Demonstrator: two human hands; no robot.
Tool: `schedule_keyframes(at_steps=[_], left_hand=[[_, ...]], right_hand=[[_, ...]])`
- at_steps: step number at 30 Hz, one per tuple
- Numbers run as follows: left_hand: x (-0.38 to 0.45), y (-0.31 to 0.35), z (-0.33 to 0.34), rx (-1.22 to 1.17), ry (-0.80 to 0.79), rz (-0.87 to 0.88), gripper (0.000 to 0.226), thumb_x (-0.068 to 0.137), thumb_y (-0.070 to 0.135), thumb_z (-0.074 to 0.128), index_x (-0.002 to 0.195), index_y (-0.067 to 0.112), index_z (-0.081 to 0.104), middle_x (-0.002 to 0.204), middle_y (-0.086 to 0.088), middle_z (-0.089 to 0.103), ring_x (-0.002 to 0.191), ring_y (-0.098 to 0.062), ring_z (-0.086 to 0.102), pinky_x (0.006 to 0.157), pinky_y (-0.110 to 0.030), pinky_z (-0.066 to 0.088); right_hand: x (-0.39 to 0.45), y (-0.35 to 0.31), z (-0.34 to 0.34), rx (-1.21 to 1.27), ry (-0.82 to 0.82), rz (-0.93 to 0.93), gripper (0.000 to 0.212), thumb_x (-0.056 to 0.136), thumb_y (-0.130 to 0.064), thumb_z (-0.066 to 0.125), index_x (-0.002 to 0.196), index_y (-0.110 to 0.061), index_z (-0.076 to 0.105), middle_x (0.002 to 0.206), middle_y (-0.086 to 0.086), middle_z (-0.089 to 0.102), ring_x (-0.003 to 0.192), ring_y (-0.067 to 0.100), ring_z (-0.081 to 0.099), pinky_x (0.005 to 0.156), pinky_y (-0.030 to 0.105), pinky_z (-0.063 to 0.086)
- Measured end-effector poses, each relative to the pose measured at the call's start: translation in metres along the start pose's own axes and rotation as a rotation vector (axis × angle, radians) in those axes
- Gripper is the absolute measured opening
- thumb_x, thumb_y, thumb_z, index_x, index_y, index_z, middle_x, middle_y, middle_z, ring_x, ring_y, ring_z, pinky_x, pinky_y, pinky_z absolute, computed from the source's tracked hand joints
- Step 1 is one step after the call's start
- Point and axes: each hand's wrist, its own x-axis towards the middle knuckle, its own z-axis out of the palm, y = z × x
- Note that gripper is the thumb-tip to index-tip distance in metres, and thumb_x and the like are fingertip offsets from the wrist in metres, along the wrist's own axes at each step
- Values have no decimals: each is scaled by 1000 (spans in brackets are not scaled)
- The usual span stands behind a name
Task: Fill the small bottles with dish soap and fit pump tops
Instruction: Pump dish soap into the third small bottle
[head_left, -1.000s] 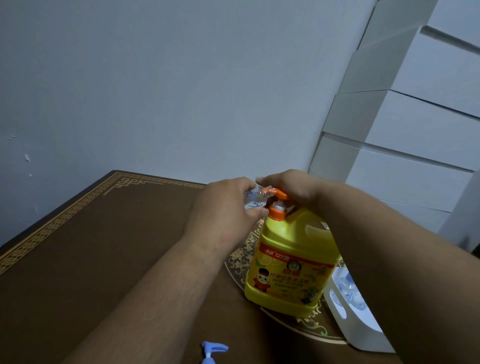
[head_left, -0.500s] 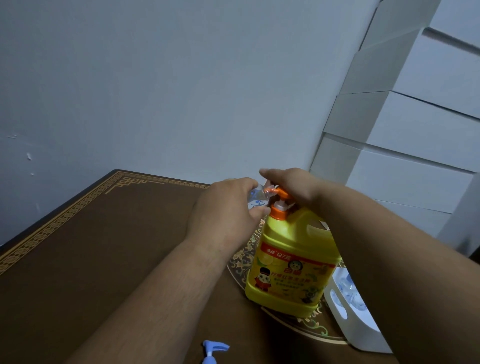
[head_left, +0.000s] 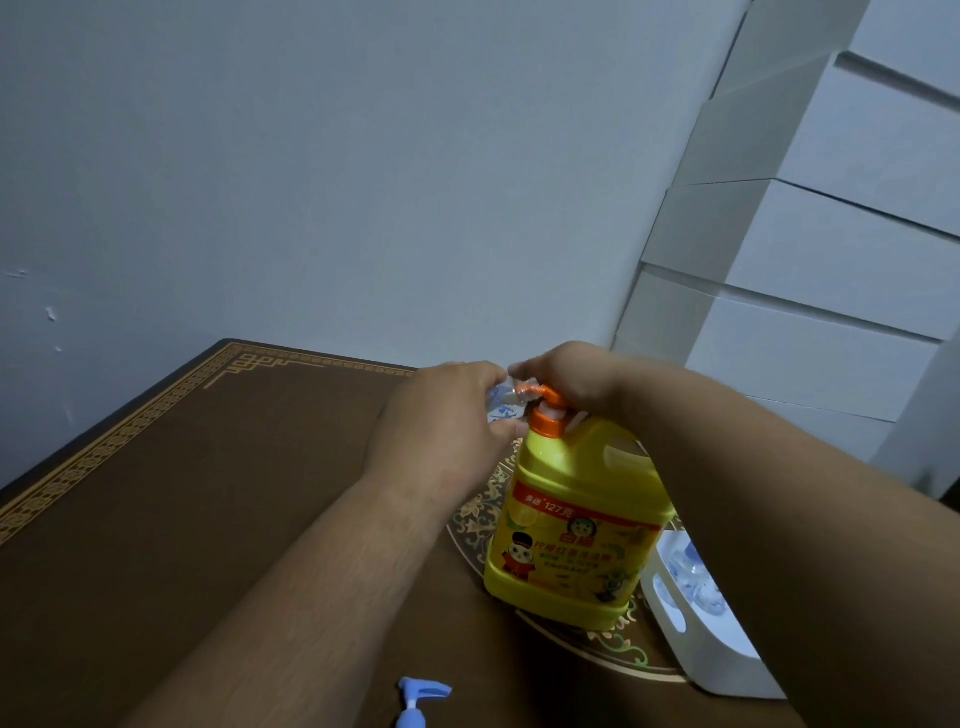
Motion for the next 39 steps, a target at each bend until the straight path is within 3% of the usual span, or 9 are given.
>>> schedule_keyframes(at_steps=[4,8,11,17,20,24,29,32,39], left_hand=[[1,-3,0,-11,-47,-18,45,83,56,80,123,37,71,98,15,72,89,-9,66,78,-34,58],[1,-2,-1,-40,-2,-17,46,83,57,79,124,39,70,96,15,71,91,-10,66,80,-35,59],[2,-1,0,-51,42,0,49,83,58,79,127,39,68,107,14,75,94,-9,67,81,-33,58],[1,0,1,-44,61,5,55,84,58,79,133,37,67,113,11,75,99,-11,67,82,-31,56],[0,0,2,-16,42,10,52,84,57,79,131,36,68,115,11,75,98,-12,68,84,-35,59],[1,-1,2,6,23,17,50,84,57,78,129,36,69,114,12,76,96,-11,67,81,-33,58],[1,-3,0,-33,17,5,50,83,59,79,127,37,70,110,13,76,92,-8,67,79,-31,58],[2,-2,-1,-62,37,-3,50,82,60,78,126,38,69,109,14,75,93,-6,67,80,-32,59],[1,0,-3,-42,37,13,50,84,58,78,128,37,69,114,13,76,96,-7,67,84,-33,60]], right_hand=[[1,-4,0,-186,-48,-36,53,101,-3,53,151,-18,49,134,13,62,99,25,55,70,32,55],[-3,-1,2,189,27,10,30,106,-35,52,113,-13,71,95,11,67,81,24,62,66,31,50],[0,5,-1,333,65,-7,59,99,-66,46,78,-15,68,65,5,66,55,18,60,60,28,47],[3,8,-1,332,63,12,53,101,-59,48,87,-13,70,56,-1,66,49,14,61,54,24,49],[3,6,0,204,65,-8,32,107,-26,51,132,-13,66,90,0,69,65,14,65,52,24,54],[2,4,-2,-96,-11,-73,53,99,4,51,150,-11,49,127,11,62,96,28,66,71,38,61],[2,5,-1,163,-2,-28,22,108,-31,47,116,-21,65,84,0,69,64,12,64,58,27,52],[3,7,-3,363,9,-5,57,102,-60,45,78,-13,65,55,0,63,45,15,55,54,25,43],[2,8,-2,355,97,11,35,104,-43,55,103,-13,72,74,0,71,58,13,65,56,26,51]])
